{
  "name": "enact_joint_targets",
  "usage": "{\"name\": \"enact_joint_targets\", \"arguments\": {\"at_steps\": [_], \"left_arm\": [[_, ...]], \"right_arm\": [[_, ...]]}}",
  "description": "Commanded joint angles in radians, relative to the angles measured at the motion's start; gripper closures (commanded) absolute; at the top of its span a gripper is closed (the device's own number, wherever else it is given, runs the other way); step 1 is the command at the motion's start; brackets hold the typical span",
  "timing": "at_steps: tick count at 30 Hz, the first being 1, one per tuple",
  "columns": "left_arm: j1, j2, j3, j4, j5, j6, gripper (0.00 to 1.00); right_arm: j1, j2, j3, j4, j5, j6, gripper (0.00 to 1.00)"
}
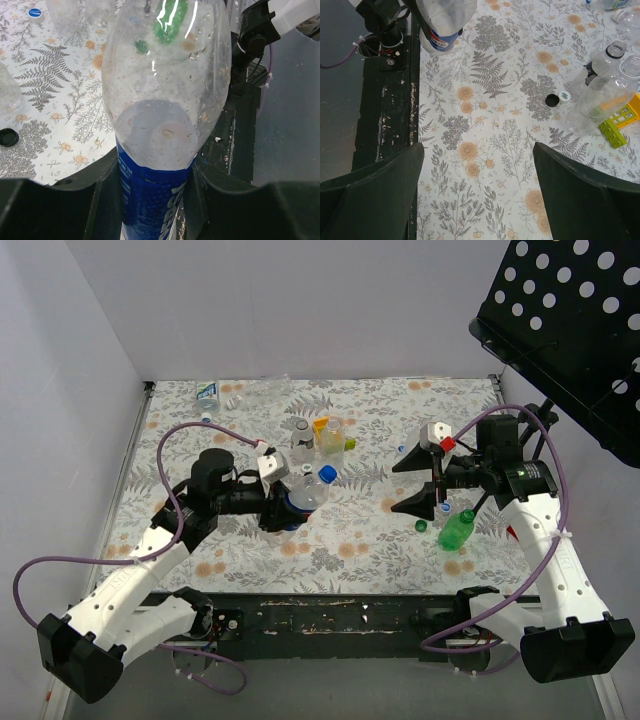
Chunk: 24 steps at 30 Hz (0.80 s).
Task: Unscrew the bottle caps
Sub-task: Unscrew the bottle cap from the plastic bottle.
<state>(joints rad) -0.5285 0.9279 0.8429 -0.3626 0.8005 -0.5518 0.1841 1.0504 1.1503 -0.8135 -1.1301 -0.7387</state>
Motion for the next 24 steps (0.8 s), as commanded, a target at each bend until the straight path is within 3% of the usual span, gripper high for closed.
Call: {"name": "enact_joint_targets", "arguments": {"at_steps": [1, 9, 24], "left_arm": [[-0.036, 0.002, 0.030, -0.025, -0.009, 0.033, 0.92], [-0.106, 0.074, 0.042, -0.026, -0.026, 0.047, 0.93], [-0.192, 0.285, 0.119, -0.068, -0.113, 0.065, 0.93]], "right_arm": [[-0.002, 0.007, 0.014, -0.007, -0.072, -0.001, 0.02], [0.050, 0.095, 0.057, 0.039, -0.102, 0.139, 0.06], [0.198, 0.191, 0.084, 0.117, 0.041, 0.292, 0.18]]}}
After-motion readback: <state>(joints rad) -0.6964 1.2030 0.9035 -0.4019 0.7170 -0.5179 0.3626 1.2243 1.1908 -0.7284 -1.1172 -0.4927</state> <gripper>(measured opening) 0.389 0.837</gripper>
